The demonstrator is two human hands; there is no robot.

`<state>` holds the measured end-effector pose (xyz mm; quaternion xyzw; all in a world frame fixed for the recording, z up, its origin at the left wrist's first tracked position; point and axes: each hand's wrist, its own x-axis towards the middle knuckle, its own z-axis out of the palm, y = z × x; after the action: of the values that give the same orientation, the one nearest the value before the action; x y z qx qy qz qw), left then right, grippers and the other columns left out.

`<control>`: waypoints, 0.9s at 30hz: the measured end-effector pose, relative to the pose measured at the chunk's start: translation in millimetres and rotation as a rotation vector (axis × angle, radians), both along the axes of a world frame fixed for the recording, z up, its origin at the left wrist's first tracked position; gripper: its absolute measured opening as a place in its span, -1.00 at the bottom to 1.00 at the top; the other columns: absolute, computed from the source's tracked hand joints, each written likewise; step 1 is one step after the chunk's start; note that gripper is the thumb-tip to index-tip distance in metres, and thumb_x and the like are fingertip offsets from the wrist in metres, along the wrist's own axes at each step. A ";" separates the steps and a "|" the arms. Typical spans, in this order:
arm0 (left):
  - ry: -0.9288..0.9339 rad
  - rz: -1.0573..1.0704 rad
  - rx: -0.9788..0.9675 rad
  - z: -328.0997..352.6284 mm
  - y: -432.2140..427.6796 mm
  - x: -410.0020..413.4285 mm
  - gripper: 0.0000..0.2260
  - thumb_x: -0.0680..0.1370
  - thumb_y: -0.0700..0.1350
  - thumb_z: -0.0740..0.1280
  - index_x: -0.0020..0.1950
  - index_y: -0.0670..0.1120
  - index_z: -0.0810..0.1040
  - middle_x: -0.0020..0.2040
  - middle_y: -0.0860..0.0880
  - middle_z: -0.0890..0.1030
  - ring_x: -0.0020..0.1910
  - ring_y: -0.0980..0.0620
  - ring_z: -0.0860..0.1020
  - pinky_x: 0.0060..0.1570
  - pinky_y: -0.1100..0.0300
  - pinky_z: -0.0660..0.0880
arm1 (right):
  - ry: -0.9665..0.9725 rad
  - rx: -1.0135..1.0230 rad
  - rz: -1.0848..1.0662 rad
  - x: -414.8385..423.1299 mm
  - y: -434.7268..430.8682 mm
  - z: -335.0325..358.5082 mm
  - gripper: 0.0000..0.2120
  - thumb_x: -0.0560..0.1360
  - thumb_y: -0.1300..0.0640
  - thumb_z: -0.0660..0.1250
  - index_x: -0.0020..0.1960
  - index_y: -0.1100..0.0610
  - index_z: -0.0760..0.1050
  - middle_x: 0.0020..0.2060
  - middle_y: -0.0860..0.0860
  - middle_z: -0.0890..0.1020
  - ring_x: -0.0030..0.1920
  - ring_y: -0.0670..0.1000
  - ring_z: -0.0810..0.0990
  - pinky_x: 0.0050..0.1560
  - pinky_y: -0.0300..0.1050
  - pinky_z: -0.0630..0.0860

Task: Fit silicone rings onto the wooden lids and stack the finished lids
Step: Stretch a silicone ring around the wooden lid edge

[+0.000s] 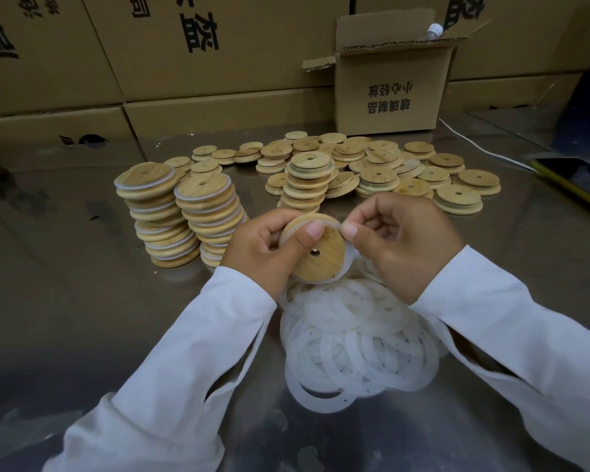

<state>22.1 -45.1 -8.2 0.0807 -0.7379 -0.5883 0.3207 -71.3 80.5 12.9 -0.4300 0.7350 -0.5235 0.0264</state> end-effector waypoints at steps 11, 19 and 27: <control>-0.021 -0.013 0.014 3.6 -2.2 2.4 -0.80 0.32 0.02 0.31 -0.13 -0.01 0.59 -0.35 0.12 0.65 -0.31 0.22 0.61 -0.35 0.40 0.47 | 0.083 0.004 -0.033 2.4 -1.1 0.3 -0.77 0.44 0.19 0.36 -0.32 -0.07 0.44 -0.36 -0.13 0.54 -0.33 -0.17 0.47 -0.28 -0.41 0.40; -0.028 -0.034 0.015 0.7 -0.8 1.5 -0.78 0.34 -0.01 0.31 -0.10 -0.08 0.60 -0.34 0.10 0.66 -0.30 0.21 0.61 -0.32 0.39 0.48 | -0.055 -0.035 0.021 1.0 -1.7 -1.5 -0.79 0.43 0.22 0.37 -0.32 -0.03 0.48 -0.41 -0.12 0.53 -0.38 -0.15 0.47 -0.28 -0.32 0.46; -0.052 0.007 0.071 -7.8 -3.9 -1.8 -0.78 0.31 0.02 0.32 -0.14 -0.04 0.61 -0.33 0.07 0.67 -0.28 0.17 0.62 -0.25 0.35 0.52 | -0.131 -0.028 0.052 -4.6 -0.6 -6.1 -0.91 0.40 0.14 0.40 -0.22 -0.04 0.57 -0.32 -0.03 0.62 -0.28 -0.01 0.56 -0.16 -0.14 0.55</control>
<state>20.4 -48.9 -16.0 0.1097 -0.7244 -0.6106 0.3004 -75.9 79.9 6.8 -0.4142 0.7130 -0.5598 0.0821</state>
